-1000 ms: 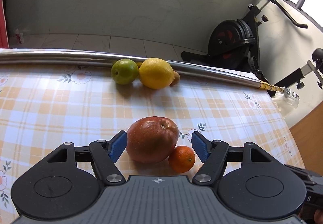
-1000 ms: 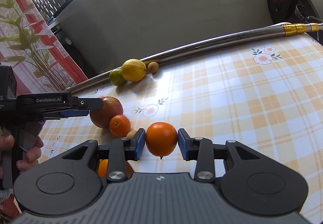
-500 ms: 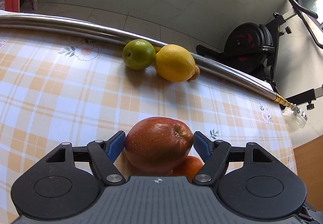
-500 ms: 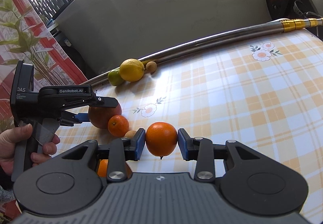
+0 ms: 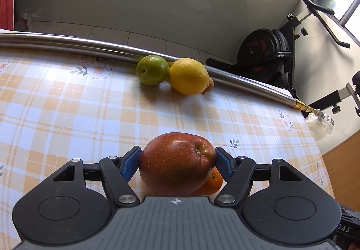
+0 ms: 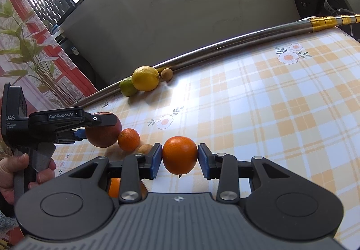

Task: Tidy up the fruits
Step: 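Carry apple and orange onto the plate and open both tools to release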

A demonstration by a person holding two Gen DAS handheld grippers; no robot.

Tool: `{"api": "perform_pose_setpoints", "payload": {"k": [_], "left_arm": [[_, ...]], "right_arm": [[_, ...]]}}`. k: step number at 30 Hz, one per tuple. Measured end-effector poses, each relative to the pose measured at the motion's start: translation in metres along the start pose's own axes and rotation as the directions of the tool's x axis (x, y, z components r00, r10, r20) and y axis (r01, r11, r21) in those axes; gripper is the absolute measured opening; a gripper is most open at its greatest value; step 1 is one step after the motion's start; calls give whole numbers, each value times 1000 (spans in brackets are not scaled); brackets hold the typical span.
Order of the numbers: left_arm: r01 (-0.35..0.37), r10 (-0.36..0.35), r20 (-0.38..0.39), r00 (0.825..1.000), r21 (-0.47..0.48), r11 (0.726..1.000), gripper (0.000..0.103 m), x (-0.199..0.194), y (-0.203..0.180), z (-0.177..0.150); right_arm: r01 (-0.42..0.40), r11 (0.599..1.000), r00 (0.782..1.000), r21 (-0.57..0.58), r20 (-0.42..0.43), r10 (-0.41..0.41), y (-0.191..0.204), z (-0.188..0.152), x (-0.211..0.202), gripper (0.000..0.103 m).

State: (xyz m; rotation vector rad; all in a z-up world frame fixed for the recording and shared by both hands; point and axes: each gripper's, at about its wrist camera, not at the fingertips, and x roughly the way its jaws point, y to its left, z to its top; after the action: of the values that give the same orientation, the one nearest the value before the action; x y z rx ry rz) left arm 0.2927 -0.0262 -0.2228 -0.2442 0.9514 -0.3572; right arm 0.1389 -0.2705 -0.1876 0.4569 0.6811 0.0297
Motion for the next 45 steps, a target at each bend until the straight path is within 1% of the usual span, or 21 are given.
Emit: {"api": "perform_pose_setpoints", "payload": {"k": [3, 5, 9, 14, 22, 27, 32, 41, 45], "left_arm": [[-10, 8, 28, 1000, 68, 998, 73, -20, -5, -6], [-6, 1, 41, 999, 111, 994, 73, -33, -8, -13], [28, -31, 22, 999, 139, 990, 73, -55, -9, -25], [64, -63, -13, 998, 199, 978, 73, -78, -13, -47], [64, -43, -80, 996, 282, 957, 73, -88, -18, -80], [76, -45, -108, 993, 303, 950, 73, -81, -22, -84], [77, -43, -113, 993, 320, 944, 73, -75, -27, -85], [91, -62, -124, 990, 250, 964, 74, -74, -21, -80], [91, -68, -105, 992, 235, 968, 74, -80, -19, -77]], "right_arm": [[-5, 1000, 1000, -4, 5, 5, 2, 0, -3, 38], [-12, 1000, 1000, -8, 5, 12, 4, 0, -5, 38], [-23, 1000, 1000, -13, 6, 23, 9, -1, -9, 38], [-36, 999, 999, -26, 7, 36, 14, -1, -14, 38], [-49, 999, 999, -10, 1, 49, 14, -4, -16, 38], [-55, 998, 998, -15, -7, 55, 16, -5, -17, 38], [-69, 997, 997, -19, -17, 69, 17, -6, -17, 38], [-99, 994, 994, -40, -42, 97, 23, -9, -15, 38], [-111, 993, 992, -49, -60, 108, 26, -11, -14, 38]]}}
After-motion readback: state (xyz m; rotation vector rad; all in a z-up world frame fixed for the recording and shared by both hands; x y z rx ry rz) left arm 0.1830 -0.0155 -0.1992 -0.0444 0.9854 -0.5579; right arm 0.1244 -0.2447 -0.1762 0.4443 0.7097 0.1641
